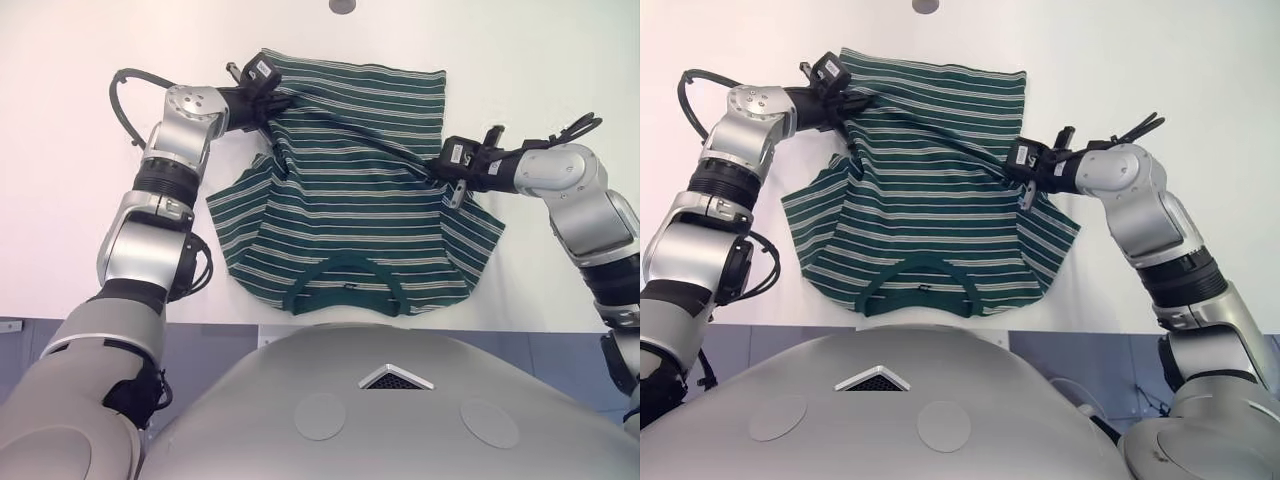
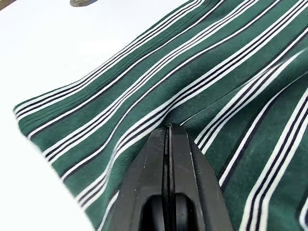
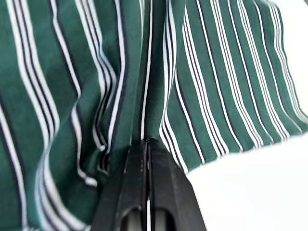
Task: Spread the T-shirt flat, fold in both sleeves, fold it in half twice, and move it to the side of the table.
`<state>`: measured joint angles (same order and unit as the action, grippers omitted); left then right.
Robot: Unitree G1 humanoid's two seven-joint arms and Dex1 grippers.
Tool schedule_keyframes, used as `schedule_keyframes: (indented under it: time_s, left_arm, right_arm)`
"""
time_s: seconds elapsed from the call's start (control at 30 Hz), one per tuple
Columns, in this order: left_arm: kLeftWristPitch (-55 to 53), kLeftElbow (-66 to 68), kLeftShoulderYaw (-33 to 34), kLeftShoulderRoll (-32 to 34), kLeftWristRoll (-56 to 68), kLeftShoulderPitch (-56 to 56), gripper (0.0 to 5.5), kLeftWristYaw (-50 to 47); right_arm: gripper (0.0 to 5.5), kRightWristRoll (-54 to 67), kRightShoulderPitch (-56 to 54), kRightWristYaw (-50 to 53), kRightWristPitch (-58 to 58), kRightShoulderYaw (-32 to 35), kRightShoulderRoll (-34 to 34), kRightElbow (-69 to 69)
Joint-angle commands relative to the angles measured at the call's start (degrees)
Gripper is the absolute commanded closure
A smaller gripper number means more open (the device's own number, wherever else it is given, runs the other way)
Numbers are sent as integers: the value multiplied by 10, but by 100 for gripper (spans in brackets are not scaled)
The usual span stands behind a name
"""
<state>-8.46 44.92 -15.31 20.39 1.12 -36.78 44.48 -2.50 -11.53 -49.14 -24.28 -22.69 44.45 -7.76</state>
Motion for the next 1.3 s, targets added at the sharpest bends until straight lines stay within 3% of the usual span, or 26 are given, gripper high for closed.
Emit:
schedule_keyframes:
  time_s: [0.03, 0.2, 0.27, 0.33, 0.47, 0.57, 0.7, 0.9, 1.1, 1.3]
  left_arm:
    - [7, 82, -5, -25, -32, -40, 550, -20]
    - [82, 250, 11, -53, -63, -142, 550, -135]
    - [139, 271, 68, -48, -27, -174, 550, -210]
    - [178, 266, 125, -35, 19, -188, 550, -213]
    - [102, 171, 169, 0, 83, -113, 550, -47]
    - [-95, -100, 152, 59, 153, 59, 550, 69]
    - [-298, -371, 181, 137, 240, 252, 530, 98]
    - [-443, -493, 189, 117, 305, 357, 434, 51]
    - [-447, -473, 174, 52, 293, 340, 434, -23]
    - [-398, -428, 133, 12, 246, 297, 434, -76]
  right_arm:
    - [548, -29, -49, 10, 35, -16, -42, 148]
    - [548, -80, -181, 110, 144, -20, -135, 496]
    - [548, -88, -215, 158, 178, -16, -162, 570]
    - [548, -89, -229, 190, 205, -12, -178, 613]
    - [548, -111, -241, 246, 238, -7, -191, 704]
    - [548, -116, -226, 281, 215, 8, -181, 742]
    - [550, -119, -201, 302, 194, 23, -147, 743]
    - [550, -85, -177, 350, 211, 74, -139, 651]
    - [550, -74, -137, 323, 182, 96, -153, 417]
    - [550, -85, -124, 329, 157, 109, -160, 330]
